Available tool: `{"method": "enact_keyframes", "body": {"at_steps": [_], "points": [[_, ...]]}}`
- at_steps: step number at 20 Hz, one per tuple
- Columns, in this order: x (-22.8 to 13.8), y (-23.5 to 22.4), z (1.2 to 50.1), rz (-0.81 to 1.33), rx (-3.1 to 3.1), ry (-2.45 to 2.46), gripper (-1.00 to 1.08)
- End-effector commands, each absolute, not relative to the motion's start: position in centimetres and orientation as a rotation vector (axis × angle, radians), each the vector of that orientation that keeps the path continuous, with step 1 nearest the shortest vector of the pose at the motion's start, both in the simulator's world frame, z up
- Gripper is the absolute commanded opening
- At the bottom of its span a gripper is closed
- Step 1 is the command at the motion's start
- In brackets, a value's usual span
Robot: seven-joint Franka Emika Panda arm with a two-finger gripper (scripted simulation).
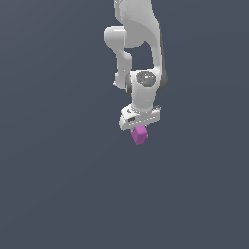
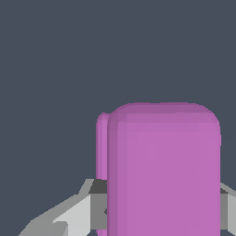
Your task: Pick up the object and move it to a goal position.
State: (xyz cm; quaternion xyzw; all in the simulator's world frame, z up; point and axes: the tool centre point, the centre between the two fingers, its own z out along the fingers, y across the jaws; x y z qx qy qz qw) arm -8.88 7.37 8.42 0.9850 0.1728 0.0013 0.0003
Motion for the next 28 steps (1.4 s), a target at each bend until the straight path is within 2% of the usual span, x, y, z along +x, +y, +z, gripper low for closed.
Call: {"method": "enact_keyframes", "body": {"at_steps": [1,13,28], "points": [[-8.9,7.4,8.5,0.004,3.094,0.544,-1.00],[-8.6,6.0,13.8,0.004,3.094,0.544,-1.00],[-7.7,2.0,28.3,0.003,3.096,0.547,-1.00]]}}
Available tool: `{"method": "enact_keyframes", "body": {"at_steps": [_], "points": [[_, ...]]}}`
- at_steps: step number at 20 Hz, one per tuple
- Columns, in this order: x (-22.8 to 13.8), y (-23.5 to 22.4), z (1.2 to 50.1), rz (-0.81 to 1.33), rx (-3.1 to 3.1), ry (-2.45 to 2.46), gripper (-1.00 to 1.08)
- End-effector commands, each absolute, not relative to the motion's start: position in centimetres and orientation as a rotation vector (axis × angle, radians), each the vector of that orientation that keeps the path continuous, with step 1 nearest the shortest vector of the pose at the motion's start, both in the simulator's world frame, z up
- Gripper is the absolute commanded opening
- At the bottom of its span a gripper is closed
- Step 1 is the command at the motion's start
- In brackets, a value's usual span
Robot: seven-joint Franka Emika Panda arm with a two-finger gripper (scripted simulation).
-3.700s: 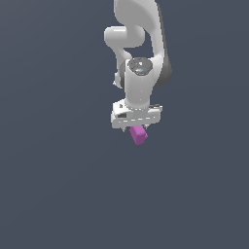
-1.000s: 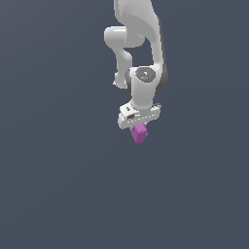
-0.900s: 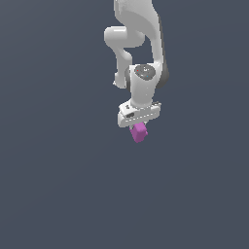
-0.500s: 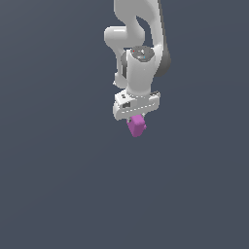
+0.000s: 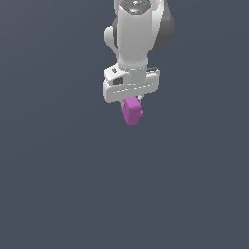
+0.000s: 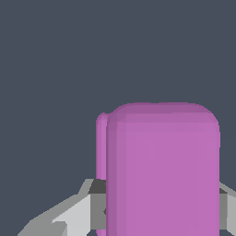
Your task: Pick up the object and move it to a goal position.
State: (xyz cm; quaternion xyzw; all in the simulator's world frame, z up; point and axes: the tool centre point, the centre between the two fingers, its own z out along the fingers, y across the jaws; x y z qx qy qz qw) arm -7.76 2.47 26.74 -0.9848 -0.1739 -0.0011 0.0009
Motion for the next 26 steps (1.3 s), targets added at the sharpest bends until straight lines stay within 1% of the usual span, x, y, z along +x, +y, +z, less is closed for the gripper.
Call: {"method": "enact_keyframes", "body": {"at_steps": [1,8,14,20,26], "points": [[-7.6,1.8,29.3,-0.002,-3.091,-0.547,-1.00],[-7.0,-0.1,36.1,-0.002,-3.092,-0.547,-1.00],[-6.5,-1.2,40.2,-0.001,-3.093,-0.547,-1.00],[-6.1,-1.9,42.5,0.000,-3.094,-0.546,-1.00],[-5.9,-2.0,43.2,0.000,-3.094,-0.546,-1.00]]}}
